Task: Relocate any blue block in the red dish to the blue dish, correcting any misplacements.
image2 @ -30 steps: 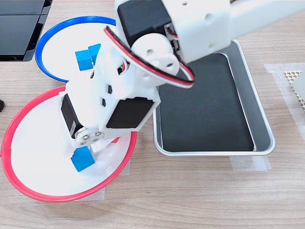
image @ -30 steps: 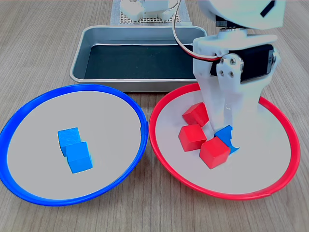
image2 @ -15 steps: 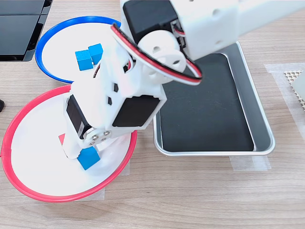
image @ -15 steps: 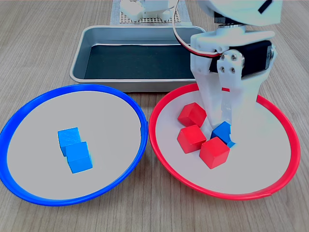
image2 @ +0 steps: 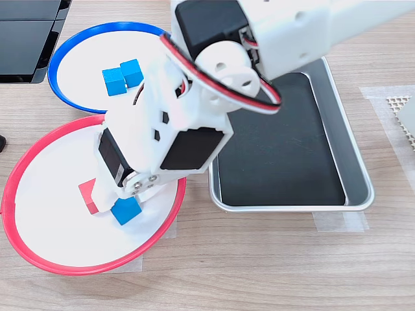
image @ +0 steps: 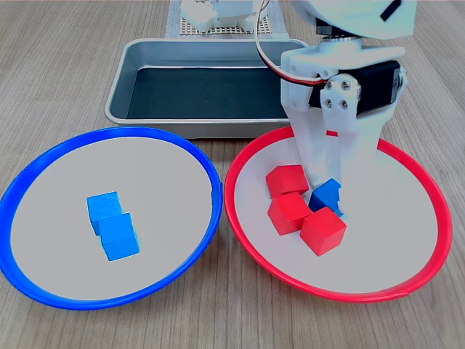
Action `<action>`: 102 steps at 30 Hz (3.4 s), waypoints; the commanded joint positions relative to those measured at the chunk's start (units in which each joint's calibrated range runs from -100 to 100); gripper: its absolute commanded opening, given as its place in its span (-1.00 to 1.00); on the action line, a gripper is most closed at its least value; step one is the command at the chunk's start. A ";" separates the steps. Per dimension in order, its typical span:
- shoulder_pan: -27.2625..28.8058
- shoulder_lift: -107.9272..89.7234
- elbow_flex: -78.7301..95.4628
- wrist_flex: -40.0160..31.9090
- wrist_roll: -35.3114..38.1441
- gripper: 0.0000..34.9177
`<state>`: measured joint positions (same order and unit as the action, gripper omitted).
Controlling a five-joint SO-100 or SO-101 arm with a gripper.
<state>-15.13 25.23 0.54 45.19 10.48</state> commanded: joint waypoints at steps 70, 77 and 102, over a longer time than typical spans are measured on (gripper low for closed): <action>25.06 -46.68 45.38 -26.99 0.59 -1.00; 24.12 -43.02 44.74 -27.56 -0.10 -1.00; 25.06 -17.69 22.26 -20.96 -2.74 -0.99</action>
<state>8.76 6.48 26.68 24.06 7.99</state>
